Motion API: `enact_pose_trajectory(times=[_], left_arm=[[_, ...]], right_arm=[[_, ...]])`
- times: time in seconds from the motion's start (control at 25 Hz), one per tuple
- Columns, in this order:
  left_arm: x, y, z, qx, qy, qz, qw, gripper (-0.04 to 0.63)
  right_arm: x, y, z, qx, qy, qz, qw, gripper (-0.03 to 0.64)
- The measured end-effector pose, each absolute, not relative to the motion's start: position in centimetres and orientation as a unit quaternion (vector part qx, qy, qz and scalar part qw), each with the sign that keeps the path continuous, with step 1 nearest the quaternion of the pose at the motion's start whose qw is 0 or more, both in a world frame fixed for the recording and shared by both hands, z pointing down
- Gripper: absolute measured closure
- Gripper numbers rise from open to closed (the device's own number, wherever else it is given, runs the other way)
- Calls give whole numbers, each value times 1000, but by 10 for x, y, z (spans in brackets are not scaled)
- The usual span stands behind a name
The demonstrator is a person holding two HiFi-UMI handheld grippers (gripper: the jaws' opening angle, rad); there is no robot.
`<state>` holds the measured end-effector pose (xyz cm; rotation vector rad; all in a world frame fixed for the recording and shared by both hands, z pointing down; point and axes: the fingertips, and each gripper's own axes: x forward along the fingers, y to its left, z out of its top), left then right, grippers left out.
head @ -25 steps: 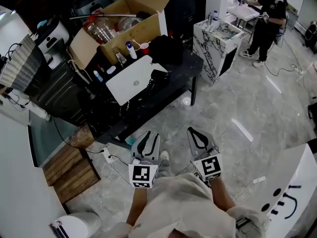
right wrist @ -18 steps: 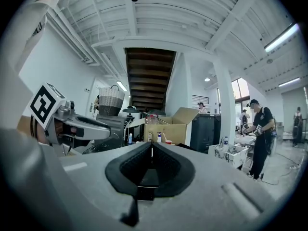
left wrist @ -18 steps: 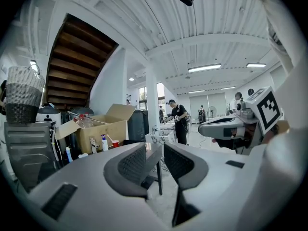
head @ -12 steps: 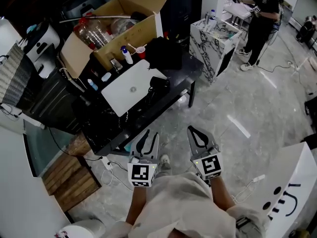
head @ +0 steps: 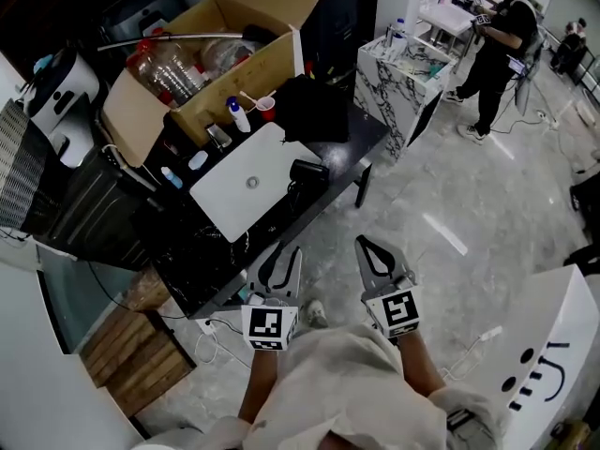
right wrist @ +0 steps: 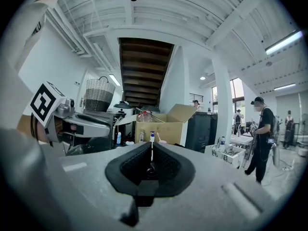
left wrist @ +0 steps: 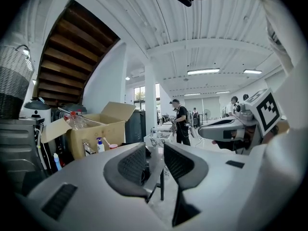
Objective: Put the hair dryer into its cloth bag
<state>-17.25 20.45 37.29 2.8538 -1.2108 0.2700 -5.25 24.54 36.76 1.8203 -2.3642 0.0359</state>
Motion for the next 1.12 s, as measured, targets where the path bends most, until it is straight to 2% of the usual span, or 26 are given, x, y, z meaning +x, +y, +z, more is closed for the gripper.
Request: enact_pose_trajectory(times=[0.4,0.76,1.12], left_arm=[[-179,139,375,930,-359,75,20,479],[-184,107,383,936,-345,64,31,494],[-177,91,386,937,-340,68,32,494]], right_arm=[[-66,184,363,622,-778,-23,84,612],[-68,161,374,647,-755,18,104,612],[-60,142,374,649,-755,9,99,612]])
